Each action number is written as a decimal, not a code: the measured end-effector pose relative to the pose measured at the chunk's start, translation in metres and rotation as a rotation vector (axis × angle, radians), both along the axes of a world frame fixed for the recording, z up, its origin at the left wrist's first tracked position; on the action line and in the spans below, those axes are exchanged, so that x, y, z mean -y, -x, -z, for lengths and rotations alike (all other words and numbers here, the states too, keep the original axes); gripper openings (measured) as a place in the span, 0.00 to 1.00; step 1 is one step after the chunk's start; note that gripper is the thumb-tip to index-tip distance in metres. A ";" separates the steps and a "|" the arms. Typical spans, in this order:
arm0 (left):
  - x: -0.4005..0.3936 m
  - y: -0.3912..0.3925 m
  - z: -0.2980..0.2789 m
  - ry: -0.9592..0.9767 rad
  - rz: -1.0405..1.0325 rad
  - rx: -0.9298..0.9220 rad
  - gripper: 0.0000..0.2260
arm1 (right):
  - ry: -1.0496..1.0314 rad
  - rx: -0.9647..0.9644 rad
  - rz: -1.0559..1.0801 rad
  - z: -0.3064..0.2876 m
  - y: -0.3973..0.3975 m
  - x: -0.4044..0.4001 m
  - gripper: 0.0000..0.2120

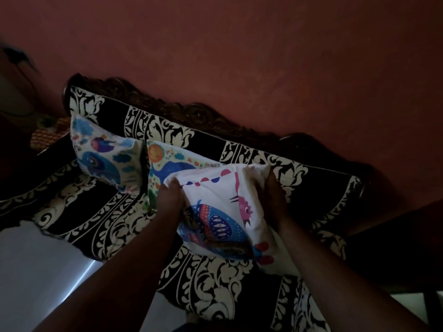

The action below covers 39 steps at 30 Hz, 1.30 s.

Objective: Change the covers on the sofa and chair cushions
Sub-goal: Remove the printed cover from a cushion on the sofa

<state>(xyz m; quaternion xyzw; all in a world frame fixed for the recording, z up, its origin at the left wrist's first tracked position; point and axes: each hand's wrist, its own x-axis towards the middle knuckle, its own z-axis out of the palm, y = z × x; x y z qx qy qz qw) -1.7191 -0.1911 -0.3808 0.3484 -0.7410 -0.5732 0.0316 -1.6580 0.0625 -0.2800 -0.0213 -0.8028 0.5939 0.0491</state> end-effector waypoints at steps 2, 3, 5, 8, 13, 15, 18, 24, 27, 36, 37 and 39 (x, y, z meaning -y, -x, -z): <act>0.010 0.002 -0.003 0.083 0.029 0.029 0.28 | -0.093 -0.006 0.088 0.015 0.008 -0.009 0.09; 0.015 0.003 -0.005 0.129 0.037 0.031 0.28 | -0.059 0.011 0.121 0.022 0.012 -0.013 0.08; 0.021 0.004 -0.009 0.230 0.075 0.020 0.25 | 0.046 0.042 0.127 0.032 0.017 -0.018 0.09; 0.028 0.005 -0.013 0.360 0.155 0.039 0.24 | 0.025 -0.012 0.175 0.020 0.009 -0.010 0.10; 0.049 0.003 -0.004 0.476 0.150 0.102 0.22 | -0.018 -0.111 0.285 0.003 0.002 -0.009 0.08; 0.058 0.001 -0.001 0.537 0.188 0.133 0.21 | -0.064 -0.146 0.337 -0.003 0.002 -0.016 0.07; 0.073 0.001 0.006 0.603 0.250 0.154 0.20 | -0.105 -0.164 0.388 -0.007 -0.002 -0.024 0.06; 0.106 -0.001 0.019 0.623 0.263 0.219 0.15 | -0.025 -0.208 0.536 -0.019 -0.003 -0.048 0.15; 0.088 0.004 0.007 0.638 0.351 0.242 0.18 | -0.044 -0.202 0.547 -0.023 0.001 -0.046 0.11; -0.061 -0.024 -0.091 0.249 0.813 -0.368 0.29 | -0.187 -0.215 0.499 -0.027 0.017 -0.040 0.17; -0.070 -0.024 -0.092 0.370 0.797 -0.357 0.30 | -0.197 -0.228 0.479 -0.028 0.015 -0.038 0.17; -0.077 -0.018 -0.086 0.497 0.718 -0.276 0.27 | -0.233 -0.262 0.451 -0.031 0.012 -0.035 0.17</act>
